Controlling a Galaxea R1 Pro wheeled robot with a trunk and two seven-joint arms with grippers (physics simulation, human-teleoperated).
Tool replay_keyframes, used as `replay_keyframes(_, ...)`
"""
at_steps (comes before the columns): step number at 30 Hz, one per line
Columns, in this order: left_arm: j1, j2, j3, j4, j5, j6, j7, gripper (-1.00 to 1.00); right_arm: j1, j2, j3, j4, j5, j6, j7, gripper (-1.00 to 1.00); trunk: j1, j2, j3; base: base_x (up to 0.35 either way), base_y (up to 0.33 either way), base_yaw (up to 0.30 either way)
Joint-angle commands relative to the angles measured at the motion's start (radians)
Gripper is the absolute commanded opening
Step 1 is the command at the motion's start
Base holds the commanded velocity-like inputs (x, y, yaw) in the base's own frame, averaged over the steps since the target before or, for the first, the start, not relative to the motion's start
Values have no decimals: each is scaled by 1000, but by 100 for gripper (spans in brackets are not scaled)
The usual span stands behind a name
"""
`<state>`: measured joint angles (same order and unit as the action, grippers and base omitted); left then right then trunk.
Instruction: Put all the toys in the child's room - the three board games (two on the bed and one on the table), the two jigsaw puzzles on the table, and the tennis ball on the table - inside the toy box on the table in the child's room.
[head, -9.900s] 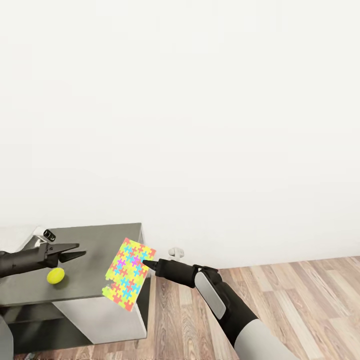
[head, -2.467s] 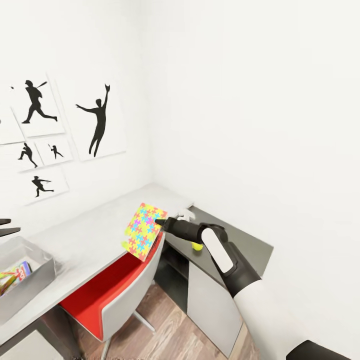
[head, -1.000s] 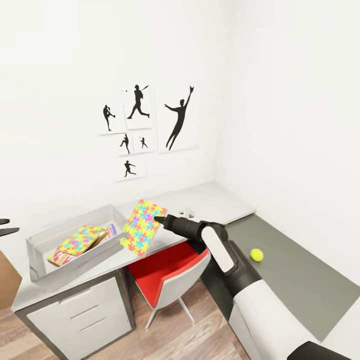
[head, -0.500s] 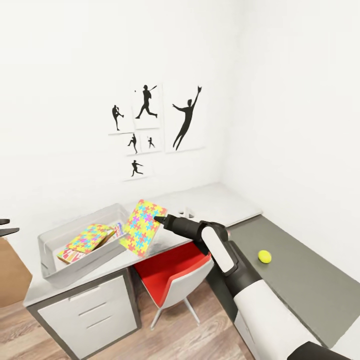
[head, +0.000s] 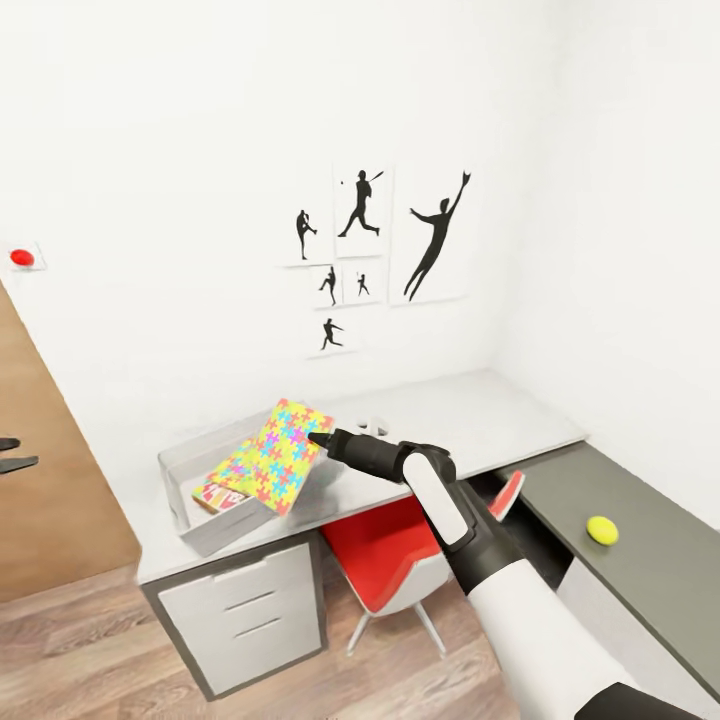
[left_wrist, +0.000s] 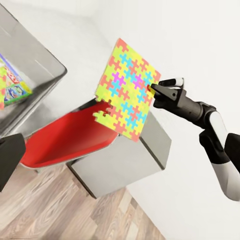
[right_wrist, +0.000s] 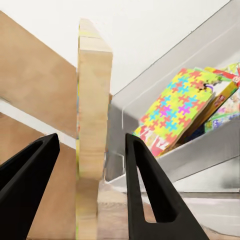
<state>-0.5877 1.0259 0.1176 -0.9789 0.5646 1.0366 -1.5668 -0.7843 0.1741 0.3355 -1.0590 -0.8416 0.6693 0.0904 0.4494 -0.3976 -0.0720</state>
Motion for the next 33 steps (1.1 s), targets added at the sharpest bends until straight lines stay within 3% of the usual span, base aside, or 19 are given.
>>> replay_keyframes(1,-1,0,-1,2,0,11,-4,100,-1,0,-1,0,2,4,3,-100,1,-2,-2,-75,207,287)
replay_keyframes(13,0,-7,-5,89,-7,0,-4,100,-1,0,-11,4,6,3,2,-100,1,-2,-2,-15,29,288)
replay_keyframes(17,0,-9,-7,148,-10,-51,-4,100,-3,0,-16,9,5,-18,-16,-100,1,-2,-3,46,28,276)
replay_keyframes(19,0,-15,-12,203,-22,-104,-4,100,-7,0,-17,10,2,-33,-77,-100,1,-2,-4,20,6,233)
replay_keyframes(25,0,-62,-74,313,-49,-154,-4,100,-18,0,-31,23,-2,-98,-200,-100,1,-2,-7,4,1,175)
replay_keyframes(29,0,-109,-84,383,-52,-201,-4,100,-19,0,-55,28,-1,-109,-213,-100,1,-2,-8,0,0,68)
replay_keyframes(33,1,-123,-87,424,-51,-242,-4,100,-19,0,-60,25,2,-113,-216,-100,1,-2,-8,15,1,12)
